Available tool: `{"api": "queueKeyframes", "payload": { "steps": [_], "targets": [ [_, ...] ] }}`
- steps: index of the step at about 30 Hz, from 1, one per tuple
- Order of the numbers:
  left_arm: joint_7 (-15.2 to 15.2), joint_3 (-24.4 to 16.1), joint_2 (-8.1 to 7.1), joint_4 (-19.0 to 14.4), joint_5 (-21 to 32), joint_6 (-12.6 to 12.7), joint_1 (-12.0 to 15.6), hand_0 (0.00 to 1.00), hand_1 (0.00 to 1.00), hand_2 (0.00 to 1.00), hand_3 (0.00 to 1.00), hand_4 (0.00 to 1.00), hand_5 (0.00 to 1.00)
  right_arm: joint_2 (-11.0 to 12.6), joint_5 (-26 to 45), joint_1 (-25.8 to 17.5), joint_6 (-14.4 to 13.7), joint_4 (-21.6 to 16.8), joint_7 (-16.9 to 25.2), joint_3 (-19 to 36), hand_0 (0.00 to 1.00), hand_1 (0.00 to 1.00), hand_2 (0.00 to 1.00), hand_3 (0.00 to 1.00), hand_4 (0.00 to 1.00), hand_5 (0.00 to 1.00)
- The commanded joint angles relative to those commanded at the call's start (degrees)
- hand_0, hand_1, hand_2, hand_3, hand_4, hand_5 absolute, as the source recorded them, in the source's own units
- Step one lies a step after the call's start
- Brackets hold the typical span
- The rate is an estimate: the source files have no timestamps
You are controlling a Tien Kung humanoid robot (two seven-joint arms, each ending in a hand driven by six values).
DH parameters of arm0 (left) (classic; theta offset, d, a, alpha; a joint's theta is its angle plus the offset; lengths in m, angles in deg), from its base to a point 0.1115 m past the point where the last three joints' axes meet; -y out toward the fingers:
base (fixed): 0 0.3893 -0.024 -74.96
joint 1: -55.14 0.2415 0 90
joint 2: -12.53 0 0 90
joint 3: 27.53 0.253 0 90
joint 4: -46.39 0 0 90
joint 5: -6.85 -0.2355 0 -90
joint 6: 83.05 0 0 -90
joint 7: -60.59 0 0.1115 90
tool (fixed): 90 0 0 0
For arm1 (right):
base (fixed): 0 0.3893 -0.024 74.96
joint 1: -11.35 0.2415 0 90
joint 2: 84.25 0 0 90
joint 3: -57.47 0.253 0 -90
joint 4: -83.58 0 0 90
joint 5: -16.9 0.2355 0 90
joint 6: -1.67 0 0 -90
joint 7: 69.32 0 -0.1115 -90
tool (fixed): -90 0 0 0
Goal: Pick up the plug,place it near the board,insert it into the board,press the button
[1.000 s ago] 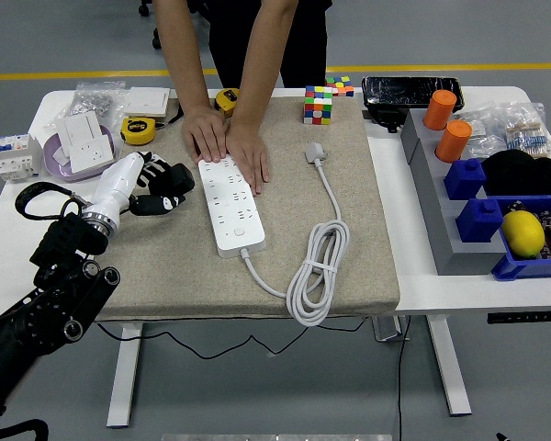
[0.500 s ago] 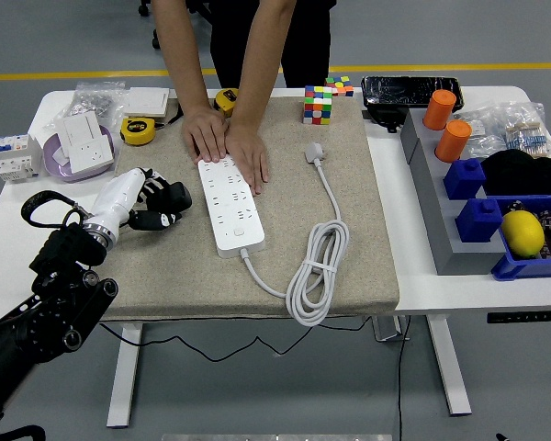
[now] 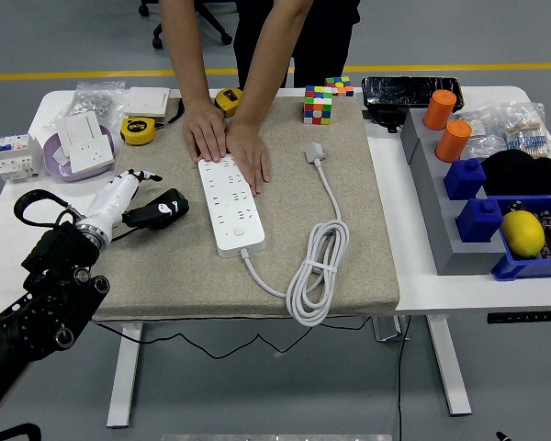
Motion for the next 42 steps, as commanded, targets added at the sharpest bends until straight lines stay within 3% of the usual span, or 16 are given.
{"api": "queueKeyframes", "payload": {
  "steps": [4,6,11,12,13,18,19,22,24,25,32,36,37,42],
  "targets": [
    [-0.3,-1.3,-0.24,-3.0,2.4,0.0,0.9,0.998,0.998,0.989,0.891,0.998,0.998,0.0,-0.2,0.0,0.0,0.0,-0.1,0.2,0.828,0.743,0.748,0.781,0.998,0.937],
    [-2.0,-3.5,0.36,-5.9,5.8,2.1,2.4,0.998,0.998,0.989,0.891,0.998,0.998,0.0,-0.2,0.0,0.0,0.0,-0.1,0.2,0.828,0.743,0.748,0.781,0.998,0.937],
    [-7.8,-9.6,3.21,-14.5,17.5,6.5,7.2,0.998,0.998,0.975,0.873,0.998,0.998,-0.1,-0.1,0.0,0.0,0.0,0.0,0.1,0.828,0.743,0.748,0.781,0.998,0.936],
    [-8.7,-10.3,3.58,-16.2,20.1,6.8,8.0,0.998,0.998,0.975,0.873,0.998,0.998,-0.2,-0.1,0.0,0.0,0.0,0.0,0.1,0.828,0.743,0.748,0.781,0.998,0.936],
    [-9.3,-10.8,3.86,-17.5,22.3,7.0,8.7,0.923,0.923,0.878,0.884,0.998,0.998,-0.2,-0.2,0.0,0.0,0.0,0.0,0.1,0.828,0.744,0.748,0.781,0.998,0.934],
    [-14.2,-14.0,5.66,-25.9,34.6,8.0,15.0,0.923,0.923,0.878,0.884,0.998,0.998,-0.2,-0.8,-0.2,0.0,0.0,0.0,0.6,0.828,0.744,0.748,0.781,0.998,0.934],
    [-14.7,-14.3,5.84,-27.0,36.8,8.0,15.9,0.821,0.778,0.752,0.885,0.998,0.835,-0.3,-0.9,-0.2,0.0,0.0,0.0,0.7,0.828,0.743,0.748,0.781,0.998,0.934],
    [-16.3,-15.4,6.39,-30.0,43.9,7.4,19.2,0.821,0.778,0.752,0.885,0.998,0.835,-0.4,-1.0,-0.3,0.0,0.0,0.0,0.7,0.828,0.743,0.748,0.781,0.998,0.934],
    [-16.6,-16.0,6.62,-31.1,49.1,6.4,21.4,0.821,0.778,0.752,0.885,0.998,0.835,-0.6,-1.0,-0.3,0.0,0.0,0.1,0.5,0.828,0.743,0.748,0.781,0.998,0.934],
    [-16.7,-16.2,6.77,-31.4,51.4,6.0,22.3,0.774,0.693,0.683,0.883,0.998,0.772,-0.6,-0.8,-0.4,0.1,0.0,0.1,0.3,0.828,0.743,0.748,0.781,0.998,0.933],
    [-17.0,-17.6,6.9,-32.4,66.1,5.6,27.1,0.751,0.653,0.643,0.882,0.998,0.751,-0.4,-1.3,-0.1,0.1,0.0,0.0,0.3,0.828,0.743,0.748,0.781,0.998,0.933],
    [-16.8,-18.2,6.9,-32.1,65.1,5.8,28.2,0.751,0.653,0.643,0.882,0.998,0.751,-0.5,-2.4,-0.3,0.2,0.0,0.0,1.1,0.828,0.743,0.748,0.781,0.998,0.933],
    [-16.8,-18.3,6.9,-32.0,64.8,5.9,28.3,0.697,0.56,0.566,0.881,0.998,0.733,-0.6,-2.5,-0.4,0.2,0.0,0.0,1.1,0.828,0.743,0.748,0.781,0.998,0.932],
    [-16.2,-18.6,6.9,-31.7,62.5,6.2,28.2,0.697,0.56,0.566,0.881,0.998,0.733,-1.1,-3.0,-0.8,0.2,0.0,0.0,1.3,0.828,0.743,0.748,0.781,0.998,0.932]
  ]
}}
